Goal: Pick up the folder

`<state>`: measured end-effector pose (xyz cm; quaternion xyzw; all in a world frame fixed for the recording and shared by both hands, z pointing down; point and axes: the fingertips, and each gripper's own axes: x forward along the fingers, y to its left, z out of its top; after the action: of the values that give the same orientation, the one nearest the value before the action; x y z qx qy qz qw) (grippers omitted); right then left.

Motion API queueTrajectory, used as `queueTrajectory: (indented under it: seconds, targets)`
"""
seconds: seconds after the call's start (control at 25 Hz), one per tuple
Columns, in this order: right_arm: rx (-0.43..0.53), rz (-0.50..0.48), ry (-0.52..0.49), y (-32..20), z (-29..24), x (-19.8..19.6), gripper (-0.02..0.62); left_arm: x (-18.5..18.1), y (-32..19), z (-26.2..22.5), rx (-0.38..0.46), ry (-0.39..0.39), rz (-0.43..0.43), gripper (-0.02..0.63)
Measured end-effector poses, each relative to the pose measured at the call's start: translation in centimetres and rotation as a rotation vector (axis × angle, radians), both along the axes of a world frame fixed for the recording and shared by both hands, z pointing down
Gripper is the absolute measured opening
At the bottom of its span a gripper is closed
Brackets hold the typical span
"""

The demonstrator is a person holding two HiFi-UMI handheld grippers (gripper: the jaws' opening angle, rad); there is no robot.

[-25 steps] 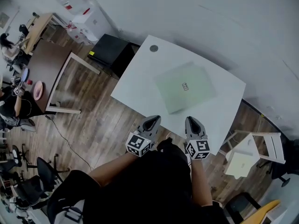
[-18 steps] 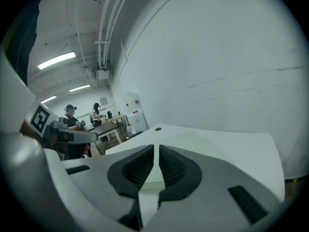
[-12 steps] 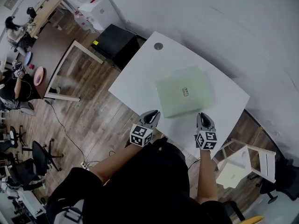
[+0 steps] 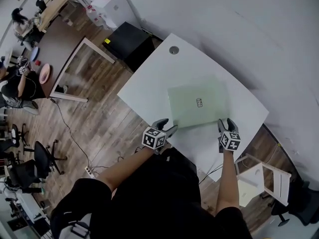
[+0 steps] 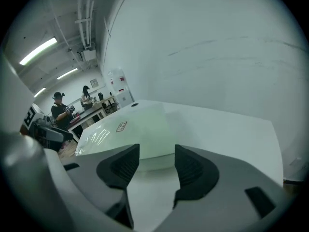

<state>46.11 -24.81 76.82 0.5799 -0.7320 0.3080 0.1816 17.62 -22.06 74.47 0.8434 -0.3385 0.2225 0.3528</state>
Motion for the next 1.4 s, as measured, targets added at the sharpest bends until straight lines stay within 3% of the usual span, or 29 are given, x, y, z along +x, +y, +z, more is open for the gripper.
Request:
queueTrajectory:
  seconds: [0.32, 0.56, 0.76, 0.92, 1.04, 1.2, 1.4]
  targets:
    - [-0.096, -0.005, -0.086, -3.5, 1.9, 0.7, 0.275, 0.3, -1.4, 3.5, -0.145, 0.033, -0.130, 0.291]
    - [-0.147, -0.099, -0.107, -4.6, 2.5, 0.0, 0.278, 0.9, -2.0, 5.1, -0.217, 0.056, -0.194, 0.298]
    - [-0.180, -0.152, -0.177, -6.0, 2.2, -0.9, 0.278, 1.7, -2.7, 6.0, -0.245, 0.052, -0.166, 0.322]
    - [-0.239, -0.214, -0.173, -6.9, 3.4, -1.7, 0.304, 1.5, -3.5, 6.2, -0.259, 0.040, -0.199, 0.322]
    - [-0.298, -0.196, -0.274, -6.8, 4.2, -1.5, 0.323, 1.7, -4.2, 5.9, -0.277, 0.032, -0.206, 0.323]
    - [-0.334, -0.171, -0.399, -6.9, 5.1, -1.5, 0.339, 1.7, -4.1, 7.0, -0.391, 0.106, -0.263, 0.334]
    - [-0.298, -0.143, -0.435, -6.8, 5.0, -1.5, 0.347, 1.8, -3.9, 7.5, -0.462, 0.168, -0.257, 0.348]
